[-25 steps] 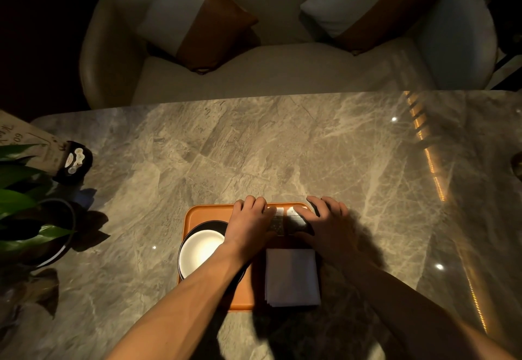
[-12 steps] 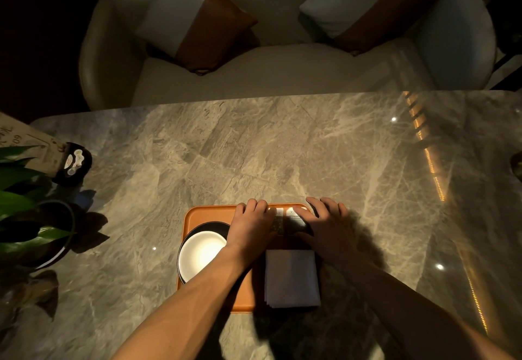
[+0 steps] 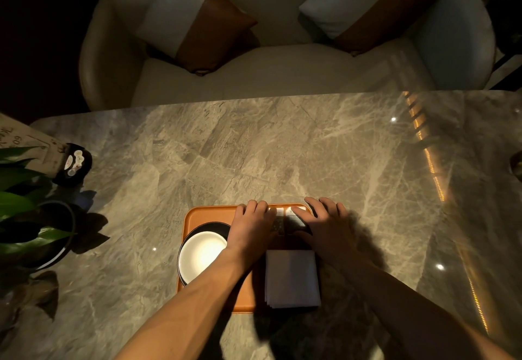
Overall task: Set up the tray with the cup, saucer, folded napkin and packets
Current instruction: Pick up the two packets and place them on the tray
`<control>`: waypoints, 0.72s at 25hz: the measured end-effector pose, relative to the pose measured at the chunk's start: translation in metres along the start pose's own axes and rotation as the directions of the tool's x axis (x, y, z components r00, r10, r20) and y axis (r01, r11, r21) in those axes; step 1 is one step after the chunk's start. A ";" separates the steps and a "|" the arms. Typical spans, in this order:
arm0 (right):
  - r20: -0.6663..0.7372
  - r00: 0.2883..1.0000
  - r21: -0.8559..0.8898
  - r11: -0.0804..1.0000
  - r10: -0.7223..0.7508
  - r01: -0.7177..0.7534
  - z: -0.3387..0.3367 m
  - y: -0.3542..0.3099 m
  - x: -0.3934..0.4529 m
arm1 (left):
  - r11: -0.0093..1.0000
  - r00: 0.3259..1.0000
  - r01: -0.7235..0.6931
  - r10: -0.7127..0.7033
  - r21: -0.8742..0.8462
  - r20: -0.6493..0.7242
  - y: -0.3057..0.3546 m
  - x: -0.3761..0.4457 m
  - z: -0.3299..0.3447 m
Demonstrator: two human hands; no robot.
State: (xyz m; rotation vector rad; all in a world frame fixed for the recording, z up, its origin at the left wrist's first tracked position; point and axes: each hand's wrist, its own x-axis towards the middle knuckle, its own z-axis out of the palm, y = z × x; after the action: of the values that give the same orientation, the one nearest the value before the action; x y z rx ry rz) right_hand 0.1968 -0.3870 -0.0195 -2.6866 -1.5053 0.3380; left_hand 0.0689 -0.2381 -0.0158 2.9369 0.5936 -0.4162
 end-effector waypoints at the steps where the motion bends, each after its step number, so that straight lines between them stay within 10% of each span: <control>1: -0.007 1.000 -0.001 1.000 -0.002 0.002 0.000 0.000 0.000 | 1.000 1.000 0.000 0.000 0.002 0.001 0.000 0.000 0.000; 18: -0.128 0.992 0.050 0.999 -0.008 0.014 0.006 0.001 -0.002 | 1.000 1.000 0.007 -0.007 -0.013 -0.010 -0.001 -0.001 0.004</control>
State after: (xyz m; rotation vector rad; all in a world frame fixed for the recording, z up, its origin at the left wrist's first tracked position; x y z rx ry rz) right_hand 0.1952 -0.3891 -0.0250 -2.6056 -1.4550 0.1966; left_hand 0.0663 -0.2379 -0.0194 2.9265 0.6059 -0.3974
